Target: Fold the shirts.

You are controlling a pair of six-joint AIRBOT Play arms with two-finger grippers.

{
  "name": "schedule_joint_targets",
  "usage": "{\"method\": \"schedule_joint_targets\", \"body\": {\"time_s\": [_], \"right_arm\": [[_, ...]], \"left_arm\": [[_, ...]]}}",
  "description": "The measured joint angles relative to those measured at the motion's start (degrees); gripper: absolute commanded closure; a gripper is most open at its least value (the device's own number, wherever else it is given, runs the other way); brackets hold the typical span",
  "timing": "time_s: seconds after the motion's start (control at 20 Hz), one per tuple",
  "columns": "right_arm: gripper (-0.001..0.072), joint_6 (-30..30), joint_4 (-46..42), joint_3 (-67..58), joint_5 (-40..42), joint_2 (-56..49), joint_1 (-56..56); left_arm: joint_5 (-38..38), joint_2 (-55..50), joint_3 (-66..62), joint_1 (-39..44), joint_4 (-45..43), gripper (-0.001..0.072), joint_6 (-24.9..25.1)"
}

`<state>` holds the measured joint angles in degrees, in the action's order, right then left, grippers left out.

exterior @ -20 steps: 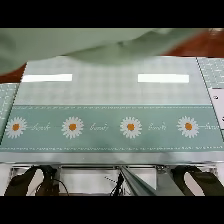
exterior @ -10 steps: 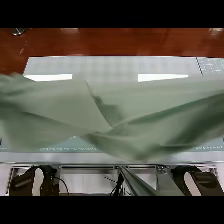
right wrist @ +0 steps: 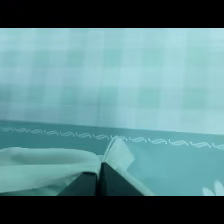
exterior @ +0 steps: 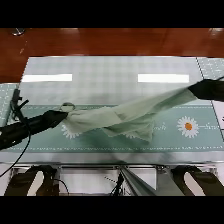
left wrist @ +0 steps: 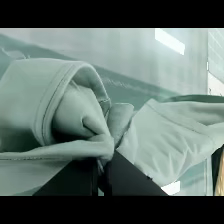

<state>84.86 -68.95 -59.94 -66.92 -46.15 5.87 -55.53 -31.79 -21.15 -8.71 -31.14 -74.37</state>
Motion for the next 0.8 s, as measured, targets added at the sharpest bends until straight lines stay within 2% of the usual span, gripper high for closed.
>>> {"method": "schedule_joint_targets", "body": {"time_s": [0.15,0.2,0.25,0.3,0.35,0.4,0.55,0.7,0.8], "right_arm": [[0.0686,-1.05,4.55,-2.71,5.88,-12.28,0.00],[0.0686,-1.29,6.38,-4.61,7.06,-16.63,0.00],[0.0660,-1.42,8.33,-6.82,7.91,-20.68,0.00],[0.0390,-1.51,10.47,-8.94,8.57,-24.17,0.00],[0.0066,-1.55,12.63,-11.21,8.70,-27.65,0.07],[0.0087,-1.68,14.75,-13.38,8.76,-30.36,0.20],[0.0090,-2.84,17.97,-19.91,4.57,-35.54,2.69],[0.0090,-4.59,12.74,-22.84,-4.17,-36.09,8.90],[0.0091,-4.46,7.61,-18.97,-7.96,-33.86,14.29]], "left_arm": [[10.84,-11.37,-2.27,5.79,1.70,0.0673,2.73],[13.22,-15.19,-4.04,7.23,1.90,0.0576,3.19],[15.04,-19.15,-6.29,8.55,2.05,0.0271,3.56],[15.93,-22.86,-8.79,9.55,2.40,0.0002,3.89],[16.09,-26.05,-11.26,10.14,2.43,0.0000,3.98],[15.37,-29.16,-14.14,10.23,2.16,0.0001,4.22],[5.88,-34.82,-23.28,6.16,-3.19,0.0002,4.00],[-6.64,-35.69,-28.24,-2.97,-14.60,0.0002,0.98],[-12.15,-34.45,-26.10,-9.40,-20.17,0.0002,-1.73]]}}
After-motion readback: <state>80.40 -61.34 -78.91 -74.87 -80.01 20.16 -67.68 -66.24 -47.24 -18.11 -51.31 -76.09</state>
